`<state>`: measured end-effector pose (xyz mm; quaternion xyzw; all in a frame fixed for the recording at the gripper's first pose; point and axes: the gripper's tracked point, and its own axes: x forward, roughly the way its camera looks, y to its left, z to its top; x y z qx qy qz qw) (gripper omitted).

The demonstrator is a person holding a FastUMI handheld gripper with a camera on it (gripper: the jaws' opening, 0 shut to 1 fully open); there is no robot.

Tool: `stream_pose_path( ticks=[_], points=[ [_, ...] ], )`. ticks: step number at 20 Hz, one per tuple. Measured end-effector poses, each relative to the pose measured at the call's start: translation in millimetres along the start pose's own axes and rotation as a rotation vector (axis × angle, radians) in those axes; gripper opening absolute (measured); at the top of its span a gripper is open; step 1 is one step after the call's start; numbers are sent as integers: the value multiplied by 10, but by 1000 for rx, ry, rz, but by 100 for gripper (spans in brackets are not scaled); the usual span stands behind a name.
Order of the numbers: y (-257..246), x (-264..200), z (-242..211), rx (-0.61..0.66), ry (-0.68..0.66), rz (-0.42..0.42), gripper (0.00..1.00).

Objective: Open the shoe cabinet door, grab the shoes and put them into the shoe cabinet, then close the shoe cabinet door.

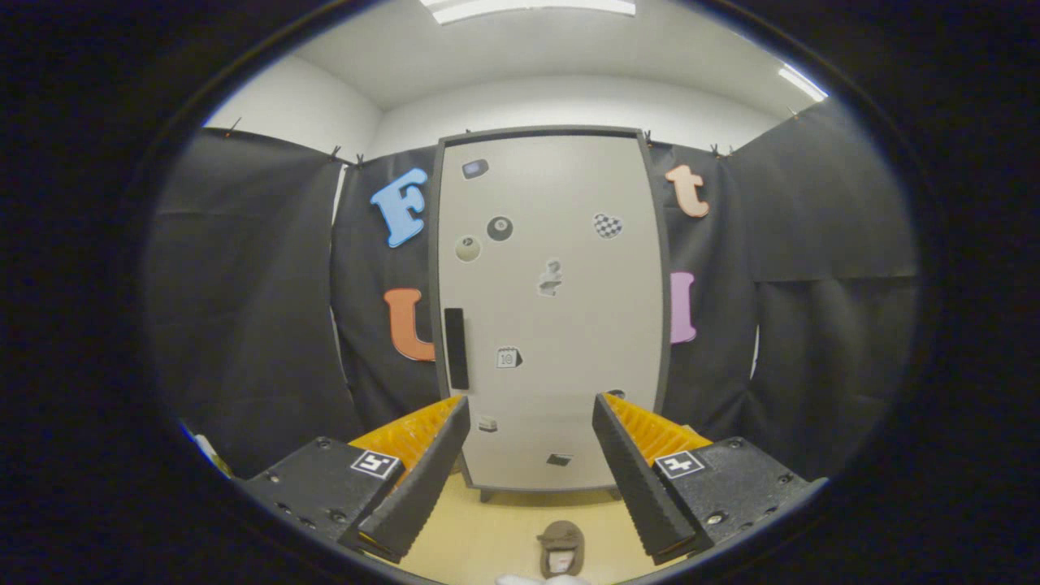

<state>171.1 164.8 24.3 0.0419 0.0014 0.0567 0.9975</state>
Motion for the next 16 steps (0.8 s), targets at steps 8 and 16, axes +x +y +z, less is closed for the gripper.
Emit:
stream_pose_path(
  ticks=[8,16],
  points=[
    [687,1439,-40,-6,20,71,99],
    [884,2178,-269,1,88,43,73]
  ],
)
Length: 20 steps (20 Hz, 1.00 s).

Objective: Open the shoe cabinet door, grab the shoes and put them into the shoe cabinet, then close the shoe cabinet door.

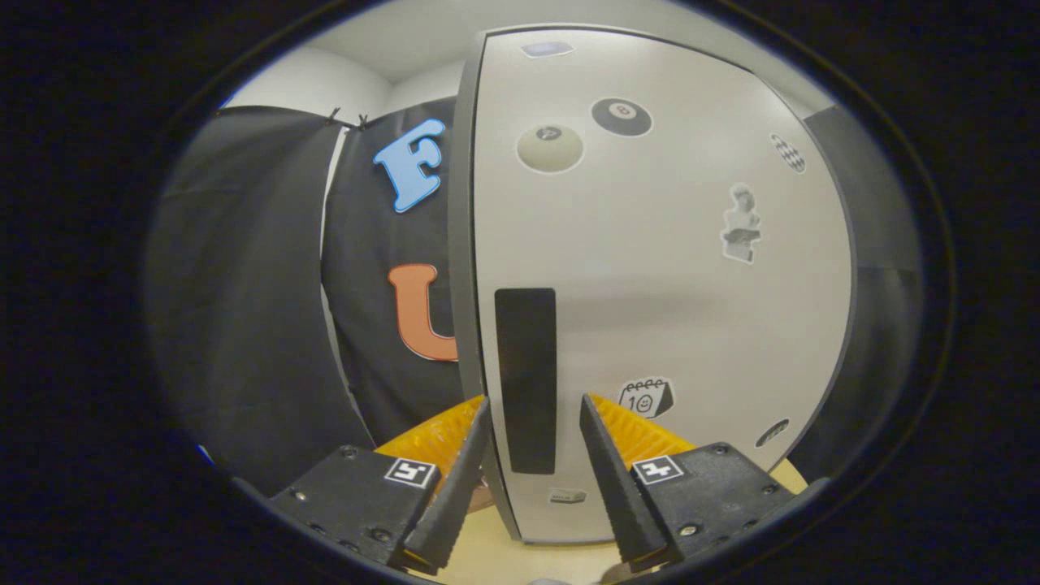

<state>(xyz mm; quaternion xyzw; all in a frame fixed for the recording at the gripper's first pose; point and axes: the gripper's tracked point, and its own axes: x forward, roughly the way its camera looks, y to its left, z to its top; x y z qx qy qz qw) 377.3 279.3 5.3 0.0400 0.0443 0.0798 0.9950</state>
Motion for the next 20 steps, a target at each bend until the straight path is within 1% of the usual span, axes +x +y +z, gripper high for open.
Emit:
stream_pose_path(
  ticks=[2,3,5,7,11,13,15,20],
  points=[
    [20,69,-72,7,28,-9,63],
    [-7,86,-94,13,38,-29,58],
    [-45,107,-110,13,42,-38,41],
    [-41,66,-97,11,49,-9,36],
    [-40,-79,-136,3,61,60,31],
    [-28,-343,-151,-7,57,79,29],
    [-136,-708,-181,-12,57,94,29],
    [-386,-1506,-278,-15,54,98,27]
  ],
)
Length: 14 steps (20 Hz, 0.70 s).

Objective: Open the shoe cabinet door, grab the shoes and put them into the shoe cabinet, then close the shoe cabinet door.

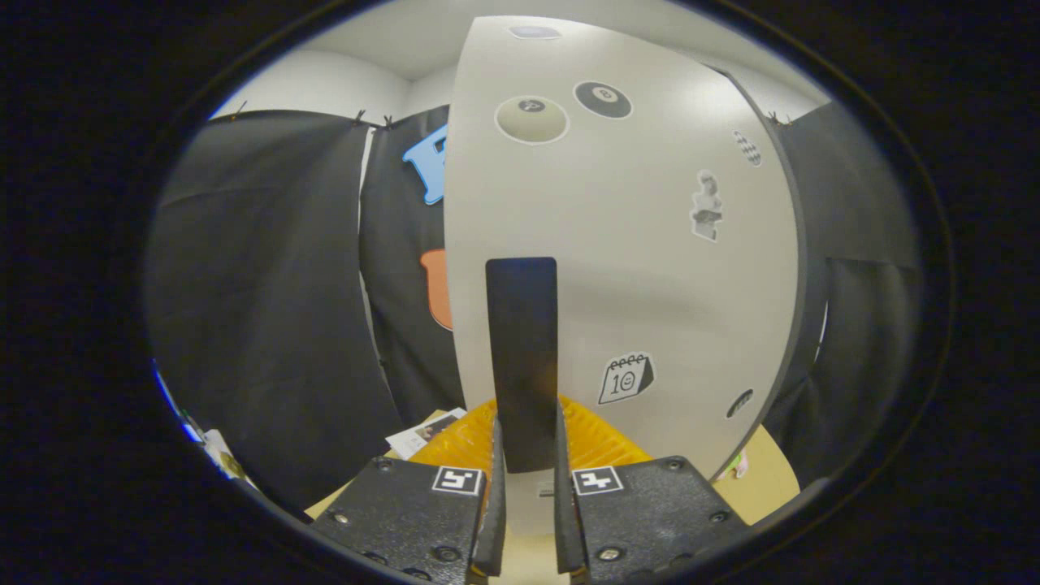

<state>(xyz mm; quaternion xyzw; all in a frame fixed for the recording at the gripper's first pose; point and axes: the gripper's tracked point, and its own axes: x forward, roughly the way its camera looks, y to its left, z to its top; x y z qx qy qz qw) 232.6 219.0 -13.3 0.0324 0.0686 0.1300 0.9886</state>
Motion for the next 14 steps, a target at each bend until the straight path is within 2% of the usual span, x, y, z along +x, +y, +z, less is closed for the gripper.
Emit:
stream_pose_path(
  ticks=[3,8,14],
  points=[
    [-201,-436,-62,12,-4,-19,27],
    [-657,-1109,-137,16,-23,-103,25],
    [-1385,-1775,-207,4,-29,-208,15]
  ],
)
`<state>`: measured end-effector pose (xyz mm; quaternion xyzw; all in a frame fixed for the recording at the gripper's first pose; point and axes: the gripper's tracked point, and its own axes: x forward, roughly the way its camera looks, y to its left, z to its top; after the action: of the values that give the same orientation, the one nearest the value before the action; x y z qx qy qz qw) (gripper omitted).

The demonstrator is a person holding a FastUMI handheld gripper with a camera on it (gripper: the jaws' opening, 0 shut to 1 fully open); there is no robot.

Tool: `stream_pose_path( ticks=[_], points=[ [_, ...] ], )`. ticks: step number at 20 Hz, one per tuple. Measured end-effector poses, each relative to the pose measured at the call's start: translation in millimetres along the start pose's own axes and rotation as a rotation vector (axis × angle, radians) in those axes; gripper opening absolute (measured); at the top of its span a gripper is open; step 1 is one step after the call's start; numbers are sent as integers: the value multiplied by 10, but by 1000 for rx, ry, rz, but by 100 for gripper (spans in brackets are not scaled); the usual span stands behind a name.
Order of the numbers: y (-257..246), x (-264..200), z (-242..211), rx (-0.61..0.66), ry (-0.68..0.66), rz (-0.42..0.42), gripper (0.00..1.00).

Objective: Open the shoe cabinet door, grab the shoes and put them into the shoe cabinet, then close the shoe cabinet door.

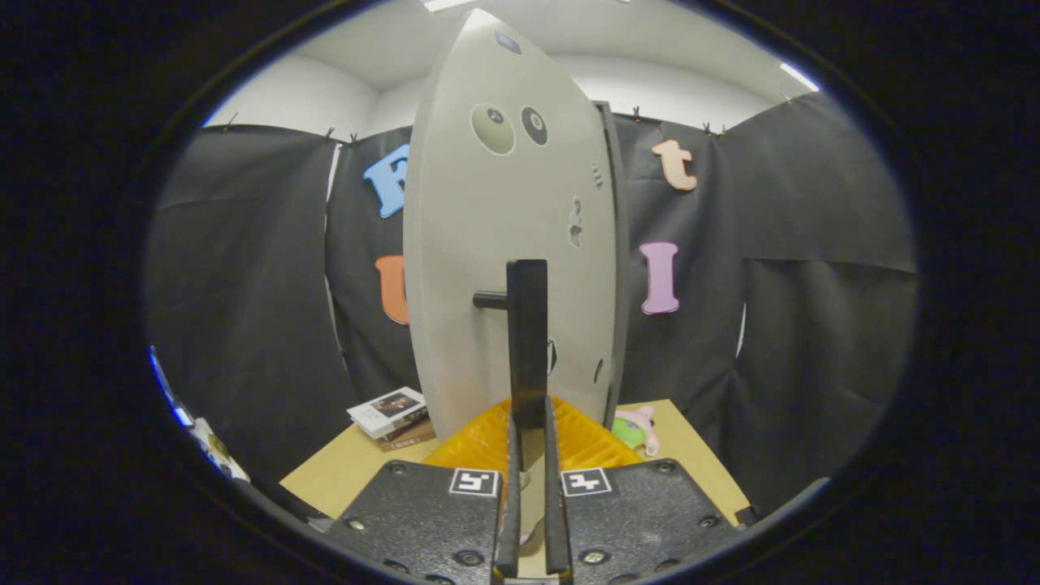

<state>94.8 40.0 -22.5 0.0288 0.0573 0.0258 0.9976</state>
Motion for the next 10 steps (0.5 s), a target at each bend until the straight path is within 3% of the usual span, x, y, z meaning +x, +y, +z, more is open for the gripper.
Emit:
stream_pose_path(
  ticks=[5,10],
  points=[
    [-690,-119,3,-17,-2,-78,5],
    [-1249,-128,49,-5,6,-106,4]
  ],
)
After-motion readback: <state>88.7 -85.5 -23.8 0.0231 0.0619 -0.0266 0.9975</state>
